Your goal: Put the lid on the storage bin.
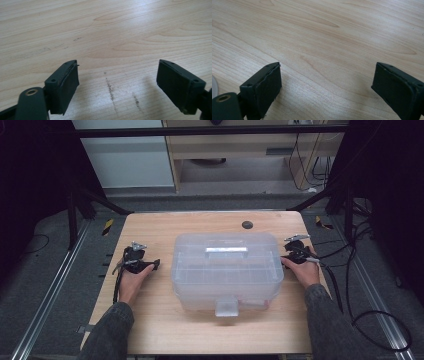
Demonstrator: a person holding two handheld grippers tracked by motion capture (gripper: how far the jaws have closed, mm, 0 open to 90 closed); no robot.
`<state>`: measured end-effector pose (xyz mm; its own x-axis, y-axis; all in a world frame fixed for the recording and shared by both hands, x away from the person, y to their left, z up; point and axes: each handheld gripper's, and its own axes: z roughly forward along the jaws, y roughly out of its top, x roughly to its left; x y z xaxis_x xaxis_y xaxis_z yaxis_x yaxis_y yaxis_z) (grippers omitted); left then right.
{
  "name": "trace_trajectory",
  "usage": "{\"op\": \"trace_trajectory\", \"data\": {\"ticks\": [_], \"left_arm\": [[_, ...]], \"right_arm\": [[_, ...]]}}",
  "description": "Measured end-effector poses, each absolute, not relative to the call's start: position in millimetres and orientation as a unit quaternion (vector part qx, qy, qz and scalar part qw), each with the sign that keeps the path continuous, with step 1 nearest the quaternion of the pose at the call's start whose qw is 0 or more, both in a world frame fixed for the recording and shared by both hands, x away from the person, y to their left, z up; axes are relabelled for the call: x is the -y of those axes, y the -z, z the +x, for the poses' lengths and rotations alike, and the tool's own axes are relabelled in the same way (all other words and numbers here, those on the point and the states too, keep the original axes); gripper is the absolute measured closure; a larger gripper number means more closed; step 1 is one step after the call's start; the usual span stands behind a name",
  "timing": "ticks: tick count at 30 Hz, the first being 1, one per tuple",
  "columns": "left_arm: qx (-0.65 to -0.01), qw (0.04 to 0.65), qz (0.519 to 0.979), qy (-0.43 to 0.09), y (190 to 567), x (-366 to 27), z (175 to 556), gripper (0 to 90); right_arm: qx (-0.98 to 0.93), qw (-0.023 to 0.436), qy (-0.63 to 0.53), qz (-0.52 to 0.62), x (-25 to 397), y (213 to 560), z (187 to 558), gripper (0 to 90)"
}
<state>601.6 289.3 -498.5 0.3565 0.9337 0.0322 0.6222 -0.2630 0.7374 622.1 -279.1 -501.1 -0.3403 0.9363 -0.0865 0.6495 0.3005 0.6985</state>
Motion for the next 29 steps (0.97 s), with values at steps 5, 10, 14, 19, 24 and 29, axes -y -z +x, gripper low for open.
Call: {"op": "trace_trajectory", "data": {"ticks": [5, 10, 14, 19, 24, 29], "left_arm": [[-0.514, 0.329, 0.756, -0.236, 502.6, -291.0, 601.7, 11.5], [-0.512, 0.328, 0.758, -0.235, 505.3, -291.0, 602.9, 10.7], [-0.515, 0.328, 0.757, -0.233, 505.4, -291.3, 603.0, 10.6], [-0.514, 0.322, 0.760, -0.233, 505.8, -290.3, 603.1, 9.2], [-0.514, 0.320, 0.762, -0.231, 506.1, -289.6, 602.9, 6.0], [-0.527, 0.314, 0.755, -0.234, 506.5, -288.1, 601.7, 3.4]], "right_arm": [[-0.759, 0.248, -0.295, 0.524, 280.4, 504.9, 622.6, 6.6], [-0.752, 0.242, -0.305, 0.532, 281.6, 507.2, 621.5, 6.0], [-0.739, 0.237, -0.319, 0.544, 284.4, 510.7, 620.2, 4.5], [-0.734, 0.242, -0.316, 0.550, 282.7, 510.7, 618.2, 4.3], [-0.724, 0.246, -0.311, 0.565, 279.6, 510.9, 615.5, 2.9], [-0.720, 0.246, -0.307, 0.572, 276.2, 511.3, 615.7, 0.2]]}}
